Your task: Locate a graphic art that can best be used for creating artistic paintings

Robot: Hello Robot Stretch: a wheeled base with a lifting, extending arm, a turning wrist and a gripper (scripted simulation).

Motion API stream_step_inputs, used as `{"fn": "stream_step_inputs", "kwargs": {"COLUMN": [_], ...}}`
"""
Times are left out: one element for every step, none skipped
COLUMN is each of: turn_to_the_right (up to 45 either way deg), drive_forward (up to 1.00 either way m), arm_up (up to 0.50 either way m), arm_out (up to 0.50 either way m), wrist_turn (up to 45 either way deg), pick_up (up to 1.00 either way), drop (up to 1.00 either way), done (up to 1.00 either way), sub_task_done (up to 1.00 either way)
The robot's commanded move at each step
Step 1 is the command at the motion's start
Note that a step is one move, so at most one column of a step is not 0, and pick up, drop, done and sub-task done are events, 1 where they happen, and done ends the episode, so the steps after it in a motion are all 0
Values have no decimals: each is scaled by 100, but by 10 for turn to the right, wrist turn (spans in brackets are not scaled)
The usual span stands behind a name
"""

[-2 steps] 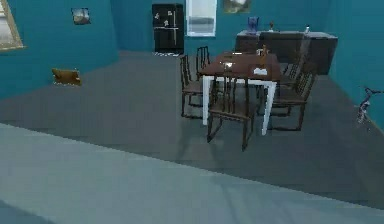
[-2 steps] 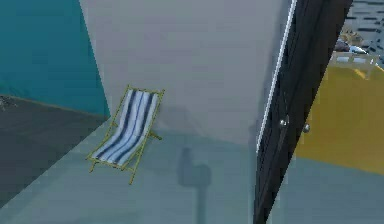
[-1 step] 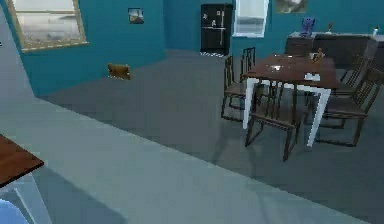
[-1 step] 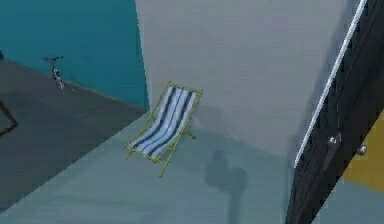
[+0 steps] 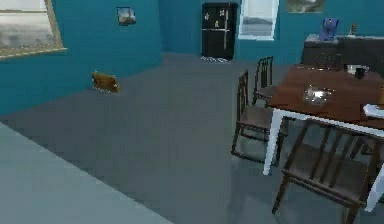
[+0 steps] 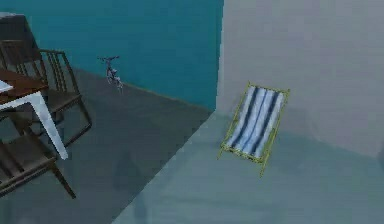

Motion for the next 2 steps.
{"fn": "stream_step_inputs", "kwargs": {"turn_to_the_right": [-450, -30], "drive_forward": [0, 0], "arm_up": [0, 0], "arm_out": [0, 0], "wrist_turn": [0, 0], "pick_up": [0, 0], "drop": [0, 0], "done": [0, 0], "sub_task_done": [0, 0]}}
